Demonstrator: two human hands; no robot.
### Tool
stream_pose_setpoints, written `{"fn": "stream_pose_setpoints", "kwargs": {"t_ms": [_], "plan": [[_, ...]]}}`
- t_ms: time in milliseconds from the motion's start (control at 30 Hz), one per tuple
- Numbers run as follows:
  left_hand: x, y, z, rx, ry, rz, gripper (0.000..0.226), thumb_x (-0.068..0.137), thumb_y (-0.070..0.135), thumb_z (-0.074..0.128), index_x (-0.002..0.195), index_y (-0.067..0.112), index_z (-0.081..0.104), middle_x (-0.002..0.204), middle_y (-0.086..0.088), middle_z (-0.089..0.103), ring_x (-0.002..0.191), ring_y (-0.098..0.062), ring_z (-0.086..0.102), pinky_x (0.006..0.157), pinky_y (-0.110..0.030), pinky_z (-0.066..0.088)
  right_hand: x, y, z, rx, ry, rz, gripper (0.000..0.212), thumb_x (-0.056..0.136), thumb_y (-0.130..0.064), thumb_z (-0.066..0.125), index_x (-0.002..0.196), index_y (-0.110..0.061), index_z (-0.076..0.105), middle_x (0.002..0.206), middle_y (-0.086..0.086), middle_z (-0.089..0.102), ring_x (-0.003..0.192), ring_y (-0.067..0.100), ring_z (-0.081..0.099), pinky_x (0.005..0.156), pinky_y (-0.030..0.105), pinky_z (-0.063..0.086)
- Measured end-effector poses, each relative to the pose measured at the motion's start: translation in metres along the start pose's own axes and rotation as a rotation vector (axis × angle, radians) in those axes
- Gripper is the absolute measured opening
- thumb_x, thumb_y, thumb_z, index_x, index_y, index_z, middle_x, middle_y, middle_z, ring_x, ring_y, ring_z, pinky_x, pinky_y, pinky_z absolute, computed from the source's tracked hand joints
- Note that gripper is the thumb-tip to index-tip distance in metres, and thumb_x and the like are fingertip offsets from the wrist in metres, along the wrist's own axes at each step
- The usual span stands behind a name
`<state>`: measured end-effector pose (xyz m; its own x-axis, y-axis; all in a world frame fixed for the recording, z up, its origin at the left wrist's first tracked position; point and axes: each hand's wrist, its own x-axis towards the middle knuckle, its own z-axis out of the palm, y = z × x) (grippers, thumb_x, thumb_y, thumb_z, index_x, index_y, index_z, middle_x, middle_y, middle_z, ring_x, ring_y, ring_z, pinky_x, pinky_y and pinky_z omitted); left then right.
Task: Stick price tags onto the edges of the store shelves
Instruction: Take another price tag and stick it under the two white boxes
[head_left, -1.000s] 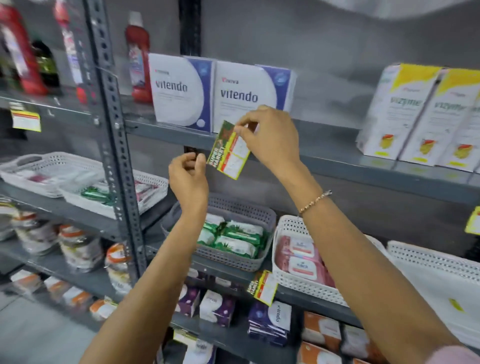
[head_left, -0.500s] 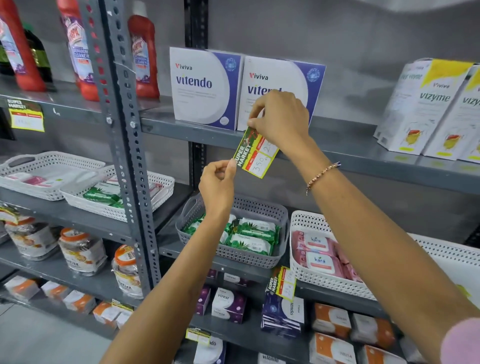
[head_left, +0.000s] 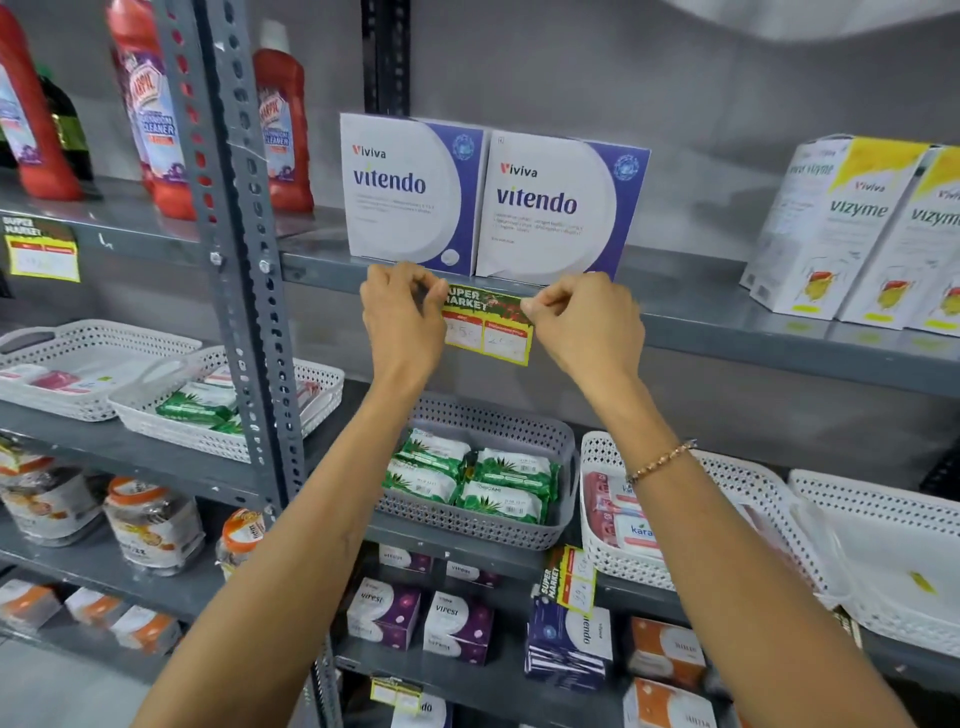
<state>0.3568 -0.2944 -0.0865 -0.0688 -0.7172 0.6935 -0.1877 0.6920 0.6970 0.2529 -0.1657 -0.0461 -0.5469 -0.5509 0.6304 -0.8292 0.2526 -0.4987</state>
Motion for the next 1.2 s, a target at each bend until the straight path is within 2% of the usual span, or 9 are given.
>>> {"fn": "stream_pose_setpoints", "kwargs": {"t_ms": [133,267,333,533,667,800,900,1033,1200], "plan": [[0.007,-0.002,-0.001,0.04,-0.022,0.005,0.012,0.089,0.026,0.059,0.085,0.016,0.064,0.098,-0.004,0.052,0.095,-0.027,0.052,0.085,-0.05,0.047,0.0,0.004,0.008,0.045,0.027,0.04,0.015,0.084,-0.032,0.066,0.075,-0.021,0.07,0.057,-0.017,0.042,0.068,0.014,0.05,0.058,0.027,0.038],[0.004,-0.001,-0.001,0.065,-0.015,0.008,0.01,0.091,0.023,0.059,0.089,0.014,0.063,0.096,0.003,0.041,0.096,-0.022,0.044,0.088,-0.04,0.042,0.001,0.004,0.013,0.097,0.099,0.007,0.013,0.082,-0.03,0.067,0.077,-0.018,0.071,0.072,-0.008,0.068,0.07,0.014,0.06,0.06,0.024,0.042],[0.003,0.0,0.0,0.071,-0.005,0.014,0.009,0.091,0.023,0.059,0.089,0.014,0.063,0.096,0.004,0.04,0.092,-0.018,0.04,0.087,-0.037,0.039,0.002,0.005,0.016,0.1,0.122,-0.003,0.014,0.081,-0.03,0.068,0.078,-0.018,0.072,0.075,-0.002,0.073,0.072,0.015,0.064,0.061,0.024,0.044],[0.001,0.0,0.003,0.075,0.025,0.029,0.006,0.089,0.019,0.06,0.087,0.014,0.061,0.098,0.0,0.045,0.092,-0.017,0.041,0.08,-0.032,0.034,0.003,0.008,0.025,0.122,0.185,-0.016,0.014,0.08,-0.027,0.068,0.073,-0.016,0.07,0.07,0.0,0.072,0.071,0.016,0.065,0.065,0.026,0.049],[0.002,0.0,0.002,0.099,-0.015,0.047,0.006,0.092,0.014,0.056,0.088,0.01,0.06,0.102,-0.009,0.049,0.096,-0.025,0.045,0.078,-0.034,0.034,0.004,0.011,0.021,0.149,0.107,-0.031,0.013,0.081,-0.026,0.069,0.075,-0.014,0.071,0.071,0.002,0.071,0.072,0.016,0.064,0.069,0.026,0.048],[0.002,-0.001,-0.002,0.105,-0.075,0.047,0.008,0.092,0.01,0.054,0.087,0.01,0.06,0.097,0.001,0.041,0.099,-0.026,0.046,0.082,-0.036,0.036,0.002,0.012,0.015,0.162,0.053,-0.052,0.014,0.08,-0.023,0.07,0.072,-0.012,0.072,0.068,0.004,0.07,0.066,0.014,0.061,0.068,0.023,0.044],[0.0,-0.004,-0.003,0.093,-0.087,0.051,0.01,0.09,0.008,0.055,0.083,0.011,0.06,0.096,0.003,0.042,0.098,-0.027,0.049,0.087,-0.045,0.043,0.001,0.013,0.013,0.174,0.037,-0.048,0.013,0.08,-0.022,0.069,0.071,-0.012,0.071,0.063,0.0,0.066,0.061,0.011,0.057,0.068,0.021,0.04],[0.002,0.0,-0.001,0.059,-0.057,0.033,0.009,0.091,0.01,0.056,0.084,0.011,0.061,0.095,0.002,0.042,0.096,-0.026,0.049,0.088,-0.048,0.045,0.002,0.012,0.017,0.18,0.068,-0.036,0.013,0.08,-0.023,0.068,0.071,-0.014,0.071,0.061,-0.005,0.062,0.062,0.011,0.058,0.068,0.023,0.044],[0.005,0.0,0.003,0.056,-0.027,0.036,0.008,0.091,0.011,0.056,0.085,0.012,0.061,0.096,0.002,0.041,0.093,-0.021,0.044,0.088,-0.046,0.044,0.003,0.014,0.022,0.192,0.131,-0.023,0.015,0.081,-0.022,0.066,0.069,-0.014,0.069,0.062,0.0,0.067,0.066,0.015,0.061,0.071,0.028,0.05]]}}
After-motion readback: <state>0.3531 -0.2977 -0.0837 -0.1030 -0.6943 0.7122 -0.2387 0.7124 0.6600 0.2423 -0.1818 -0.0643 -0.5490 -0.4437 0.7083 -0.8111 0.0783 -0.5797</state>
